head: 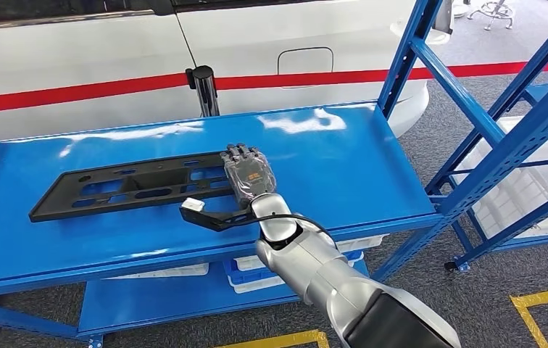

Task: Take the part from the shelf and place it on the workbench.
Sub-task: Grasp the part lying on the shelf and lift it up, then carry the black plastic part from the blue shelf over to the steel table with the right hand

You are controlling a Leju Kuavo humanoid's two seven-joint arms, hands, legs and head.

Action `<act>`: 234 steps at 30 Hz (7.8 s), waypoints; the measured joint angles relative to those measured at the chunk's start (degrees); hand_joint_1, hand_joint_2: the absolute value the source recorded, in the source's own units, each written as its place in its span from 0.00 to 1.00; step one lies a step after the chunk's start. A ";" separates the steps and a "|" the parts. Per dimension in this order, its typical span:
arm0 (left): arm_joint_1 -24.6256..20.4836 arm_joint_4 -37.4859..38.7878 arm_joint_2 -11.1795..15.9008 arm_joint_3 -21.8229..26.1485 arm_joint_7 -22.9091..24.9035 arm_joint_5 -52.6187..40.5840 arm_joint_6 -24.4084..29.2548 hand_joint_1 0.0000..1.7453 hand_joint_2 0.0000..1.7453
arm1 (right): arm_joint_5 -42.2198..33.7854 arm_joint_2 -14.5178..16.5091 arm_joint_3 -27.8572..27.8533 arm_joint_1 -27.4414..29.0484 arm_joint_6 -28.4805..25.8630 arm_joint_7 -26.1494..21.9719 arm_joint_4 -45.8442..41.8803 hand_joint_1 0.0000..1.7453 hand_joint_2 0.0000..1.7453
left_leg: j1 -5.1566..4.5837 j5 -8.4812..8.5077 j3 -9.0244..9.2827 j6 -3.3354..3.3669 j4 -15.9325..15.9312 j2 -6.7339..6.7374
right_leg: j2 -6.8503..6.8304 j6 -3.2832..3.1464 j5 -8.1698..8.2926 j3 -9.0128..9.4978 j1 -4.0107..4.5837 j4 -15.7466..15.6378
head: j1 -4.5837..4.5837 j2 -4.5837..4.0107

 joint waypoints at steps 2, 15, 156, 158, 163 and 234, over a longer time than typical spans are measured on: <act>-0.01 0.00 0.01 0.24 0.14 0.16 0.24 0.00 0.00 | 0.82 0.01 -0.70 0.30 -0.03 -0.65 -0.02 1.00 1.00 | 0.00 0.00 0.00 0.00 0.00 0.00 | 0.00 0.00 0.00 0.00 0.00 0.00 | 0.01 0.00; 0.03 -0.02 -0.45 2.66 -5.27 1.21 4.73 0.00 0.00 | -3.57 0.03 -1.27 5.26 -7.18 -14.02 -4.19 1.00 1.00 | 0.02 -0.02 0.02 -0.02 -0.01 0.00 | 0.03 -0.01 -0.02 0.02 0.00 0.00 | -0.01 0.00; 0.80 1.60 4.18 5.83 -15.37 0.84 -4.56 0.00 1.00 | -62.40 -16.23 -10.11 24.28 -11.03 -45.35 -53.80 1.00 1.00 | 0.35 -0.07 1.84 1.72 -1.48 0.38 | -0.22 -0.01 -7.70 -6.01 -0.58 14.66 | -0.05 0.00; 0.80 1.60 4.17 5.83 -15.37 0.84 -4.56 0.00 1.00 | -62.40 -16.37 -10.11 24.40 -11.03 -45.35 -53.78 1.00 1.00 | 0.33 0.67 0.77 1.60 -1.41 0.42 | -0.23 0.73 -7.69 -5.21 -0.63 15.89 | -0.01 0.00; 0.80 1.65 4.15 5.83 -15.37 0.84 -4.56 0.00 1.00 | -62.40 -16.39 -10.09 24.26 -11.03 -45.36 -53.81 1.00 1.00 | 0.03 1.98 -0.80 0.38 -0.76 0.38 | -0.22 1.61 -4.05 5.26 -0.59 -0.10 | -0.02 0.00; 1.72 2.89 -1.38 3.60 -5.84 -1.37 2.85 0.00 1.00 | -62.76 -13.74 -20.60 41.18 -0.06 -44.63 -54.92 1.00 1.00 | 0.93 -7.93 -7.60 -2.02 15.95 0.26 | -0.48 -1.34 -2.58 3.08 -0.81 0.24 | -0.36 0.00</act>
